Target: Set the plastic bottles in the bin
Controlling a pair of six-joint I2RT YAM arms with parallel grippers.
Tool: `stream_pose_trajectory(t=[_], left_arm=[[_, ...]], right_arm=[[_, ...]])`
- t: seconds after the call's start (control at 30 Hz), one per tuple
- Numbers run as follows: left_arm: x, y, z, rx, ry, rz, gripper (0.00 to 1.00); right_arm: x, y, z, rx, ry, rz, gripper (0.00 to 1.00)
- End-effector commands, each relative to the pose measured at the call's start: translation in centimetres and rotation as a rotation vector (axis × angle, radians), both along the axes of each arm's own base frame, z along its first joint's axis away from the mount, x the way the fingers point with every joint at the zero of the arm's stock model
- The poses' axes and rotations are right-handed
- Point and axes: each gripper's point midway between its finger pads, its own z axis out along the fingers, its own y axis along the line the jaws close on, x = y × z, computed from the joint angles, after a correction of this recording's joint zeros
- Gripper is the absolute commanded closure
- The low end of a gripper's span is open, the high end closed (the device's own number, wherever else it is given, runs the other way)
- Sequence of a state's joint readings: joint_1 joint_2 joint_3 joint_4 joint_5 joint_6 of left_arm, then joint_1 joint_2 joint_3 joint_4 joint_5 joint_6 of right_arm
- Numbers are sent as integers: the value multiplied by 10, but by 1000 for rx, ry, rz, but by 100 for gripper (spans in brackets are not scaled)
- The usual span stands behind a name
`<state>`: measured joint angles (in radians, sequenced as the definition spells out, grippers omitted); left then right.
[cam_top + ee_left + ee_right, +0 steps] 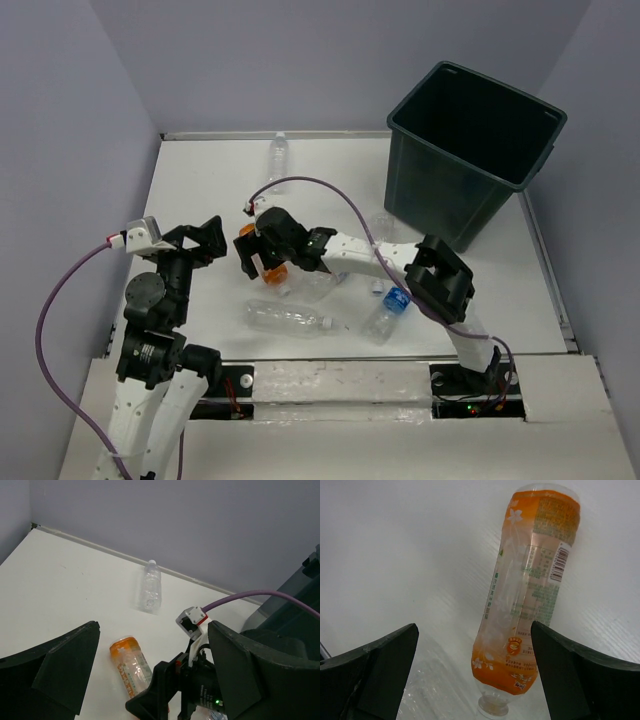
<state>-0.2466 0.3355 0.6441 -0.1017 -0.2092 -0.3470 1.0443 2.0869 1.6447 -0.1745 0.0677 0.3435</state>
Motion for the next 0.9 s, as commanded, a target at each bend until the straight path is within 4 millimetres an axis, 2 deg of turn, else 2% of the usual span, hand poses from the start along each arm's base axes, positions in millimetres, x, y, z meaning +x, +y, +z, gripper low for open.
stream_pose_trajectory(t=[0.0, 0.2, 0.37, 0.43, 0.47, 0.5, 0.53, 0.6, 0.73, 0.77, 0.83, 0.87], left_arm=[[-6, 5, 27, -28, -74, 20, 1], [-7, 4, 27, -29, -74, 18, 1], [-8, 4, 28, -29, -76, 15, 1], [-8, 3, 28, -30, -75, 10, 1], [-7, 3, 27, -30, -74, 10, 1], [-7, 3, 28, -30, -75, 10, 1], [-7, 3, 27, -31, -74, 10, 1], [-6, 3, 27, -31, -71, 12, 1], [-4, 3, 24, -24, -62, 14, 1], [-4, 3, 24, -22, -62, 14, 1], [-4, 3, 24, -22, -60, 15, 1], [-4, 2, 23, -22, -59, 12, 1]], right_arm=[[13, 7, 0, -47, -56, -49, 0], [28, 3, -34, -151, -92, -122, 4], [36, 6, -48, -187, -106, -135, 10], [42, 11, -44, -177, -124, -149, 26], [45, 13, -42, -172, -133, -158, 36], [46, 15, -38, -161, -139, -158, 36], [51, 20, -27, -137, -158, -167, 47], [57, 28, -6, -90, -193, -172, 50], [66, 29, 71, 21, -321, -183, 55], [67, 21, 108, 71, -366, -205, 56], [66, 8, 145, 103, -427, -226, 57], [68, -13, 179, 122, -484, -253, 58]])
